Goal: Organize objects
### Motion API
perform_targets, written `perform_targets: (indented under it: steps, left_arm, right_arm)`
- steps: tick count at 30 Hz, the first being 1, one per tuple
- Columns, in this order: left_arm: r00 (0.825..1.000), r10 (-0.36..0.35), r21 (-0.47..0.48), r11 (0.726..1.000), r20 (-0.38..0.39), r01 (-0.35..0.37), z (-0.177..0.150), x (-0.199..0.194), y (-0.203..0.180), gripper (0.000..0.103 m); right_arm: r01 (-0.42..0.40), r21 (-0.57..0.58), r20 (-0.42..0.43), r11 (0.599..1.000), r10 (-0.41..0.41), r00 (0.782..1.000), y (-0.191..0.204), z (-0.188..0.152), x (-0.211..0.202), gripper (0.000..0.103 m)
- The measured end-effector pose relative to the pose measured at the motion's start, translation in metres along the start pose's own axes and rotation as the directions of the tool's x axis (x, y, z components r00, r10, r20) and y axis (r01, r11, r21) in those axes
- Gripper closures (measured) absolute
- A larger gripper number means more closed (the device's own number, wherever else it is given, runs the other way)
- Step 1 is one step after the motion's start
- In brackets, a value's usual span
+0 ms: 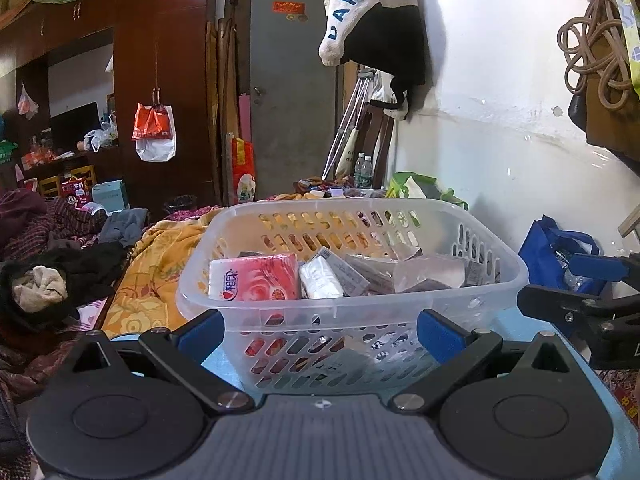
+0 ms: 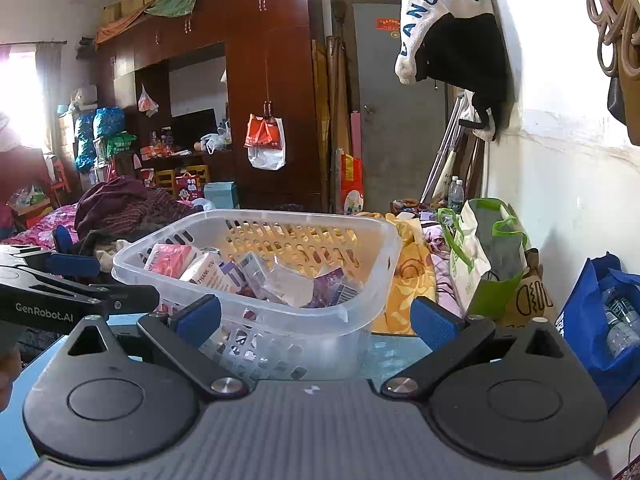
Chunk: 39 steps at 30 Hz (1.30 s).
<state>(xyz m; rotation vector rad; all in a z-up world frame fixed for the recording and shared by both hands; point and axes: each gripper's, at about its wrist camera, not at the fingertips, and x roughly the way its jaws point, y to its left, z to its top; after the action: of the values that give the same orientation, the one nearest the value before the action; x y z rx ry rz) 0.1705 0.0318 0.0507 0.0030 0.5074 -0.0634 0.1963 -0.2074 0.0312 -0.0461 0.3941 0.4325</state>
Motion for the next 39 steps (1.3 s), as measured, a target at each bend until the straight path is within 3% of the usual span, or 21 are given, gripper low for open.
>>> perform_targets:
  steps: [39]
  left_arm:
    - [1.000,0.027,0.009,1.000,0.008,-0.027,-0.0018,0.0031,-0.0010,0.000]
  right_arm:
    - [0.008,0.001,-0.021,1.000,-0.008,1.000,0.0007,-0.0030,0.0034,0.000]
